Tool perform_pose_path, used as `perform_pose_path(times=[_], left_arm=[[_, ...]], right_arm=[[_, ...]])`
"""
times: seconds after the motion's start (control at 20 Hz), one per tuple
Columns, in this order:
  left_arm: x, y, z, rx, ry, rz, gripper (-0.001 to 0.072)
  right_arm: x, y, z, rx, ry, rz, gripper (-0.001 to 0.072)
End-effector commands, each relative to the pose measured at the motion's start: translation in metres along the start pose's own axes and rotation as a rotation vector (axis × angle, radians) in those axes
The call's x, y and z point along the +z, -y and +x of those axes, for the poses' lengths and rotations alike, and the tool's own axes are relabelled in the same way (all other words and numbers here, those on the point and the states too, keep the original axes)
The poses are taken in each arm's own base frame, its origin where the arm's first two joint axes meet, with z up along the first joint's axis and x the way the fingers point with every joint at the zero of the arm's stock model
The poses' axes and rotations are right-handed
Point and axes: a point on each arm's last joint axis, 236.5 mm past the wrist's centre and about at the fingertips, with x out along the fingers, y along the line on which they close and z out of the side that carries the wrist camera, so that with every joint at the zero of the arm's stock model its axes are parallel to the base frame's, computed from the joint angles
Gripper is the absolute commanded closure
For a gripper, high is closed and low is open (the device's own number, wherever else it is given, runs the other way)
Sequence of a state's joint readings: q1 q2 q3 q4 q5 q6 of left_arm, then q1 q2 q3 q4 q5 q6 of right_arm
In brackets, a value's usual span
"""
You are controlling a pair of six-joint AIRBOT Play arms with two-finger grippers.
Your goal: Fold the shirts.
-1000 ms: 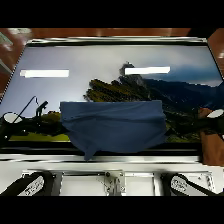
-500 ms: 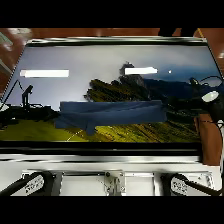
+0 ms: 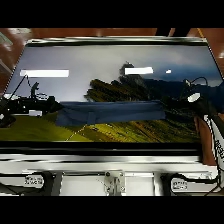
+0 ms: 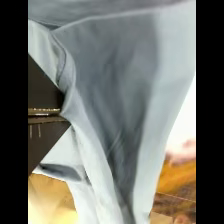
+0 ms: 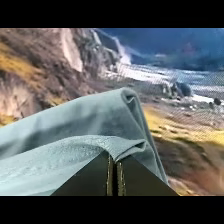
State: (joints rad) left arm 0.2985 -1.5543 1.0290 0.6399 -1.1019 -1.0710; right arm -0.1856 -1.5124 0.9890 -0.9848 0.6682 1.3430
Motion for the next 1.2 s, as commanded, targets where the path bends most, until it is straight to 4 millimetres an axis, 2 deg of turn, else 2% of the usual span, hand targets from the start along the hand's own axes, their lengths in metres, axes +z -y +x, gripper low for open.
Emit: perform_pose_path(times=[0.0,0.05,0.1,0.2,0.25,0.35,0.45,0.6,0.7,0.75,0.8,0.85,0.9,0.95,1.0,1.05,1.15], left_arm=[[-0.010,-0.004,0.019,-0.026,-0.078,-0.042,0.0577],[-0.013,-0.001,0.018,-0.036,-0.092,-0.041,0.0362],[-0.016,0.003,0.014,-0.052,-0.114,-0.039,0.0212],[-0.020,0.012,0.002,-0.090,-0.151,-0.031,0.0211],[-0.019,0.016,-0.005,-0.103,-0.158,-0.035,0.0212],[-0.015,0.023,-0.013,-0.105,-0.141,-0.026,0.0220],[-0.013,0.033,-0.018,-0.104,-0.125,0.004,0.0220],[-0.014,0.047,-0.022,-0.109,-0.117,0.041,0.0220],[-0.016,0.054,-0.023,-0.110,-0.116,0.060,0.0220],[-0.017,0.057,-0.023,-0.111,-0.116,0.072,0.0221],[-0.018,0.060,-0.022,-0.112,-0.119,0.080,0.0220],[-0.020,0.064,-0.021,-0.116,-0.122,0.088,0.0220],[-0.021,0.069,-0.019,-0.123,-0.126,0.094,0.0230],[-0.023,0.075,-0.016,-0.136,-0.131,0.098,0.0320],[-0.024,0.082,-0.013,-0.148,-0.131,0.102,0.0368],[-0.024,0.092,-0.008,-0.169,-0.127,0.106,0.0497],[-0.021,0.119,0.010,-0.206,-0.092,0.124,0.0596]], right_arm=[[-0.004,0.001,0.008,0.002,-0.015,0.018,0.0444],[-0.006,0.001,0.007,0.005,-0.024,0.020,0.0168],[-0.008,0.000,0.004,0.009,-0.043,0.011,0.0124],[-0.009,0.005,-0.007,0.009,-0.081,0.003,0.0120],[-0.007,0.011,-0.012,0.011,-0.088,0.028,0.0030],[-0.007,0.025,-0.017,0.034,-0.104,0.155,0.0030],[-0.015,0.025,-0.011,0.094,-0.150,0.257,0.0030],[-0.043,0.003,0.013,0.164,-0.262,0.289,0.0030],[-0.053,-0.017,0.026,0.201,-0.293,0.274,0.0031],[-0.055,-0.024,0.030,0.208,-0.292,0.272,0.0074],[-0.053,-0.030,0.033,0.210,-0.279,0.269,0.0188],[-0.049,-0.033,0.035,0.212,-0.260,0.269,0.0369],[-0.042,-0.037,0.034,0.225,-0.245,0.273,0.0584],[-0.032,-0.044,0.029,0.246,-0.224,0.258,0.0650],[-0.021,-0.052,0.020,0.267,-0.197,0.221,0.0651],[-0.008,-0.062,0.006,0.288,-0.161,0.180,0.0651],[0.014,-0.085,-0.029,0.328,-0.096,0.120,0.0651]])
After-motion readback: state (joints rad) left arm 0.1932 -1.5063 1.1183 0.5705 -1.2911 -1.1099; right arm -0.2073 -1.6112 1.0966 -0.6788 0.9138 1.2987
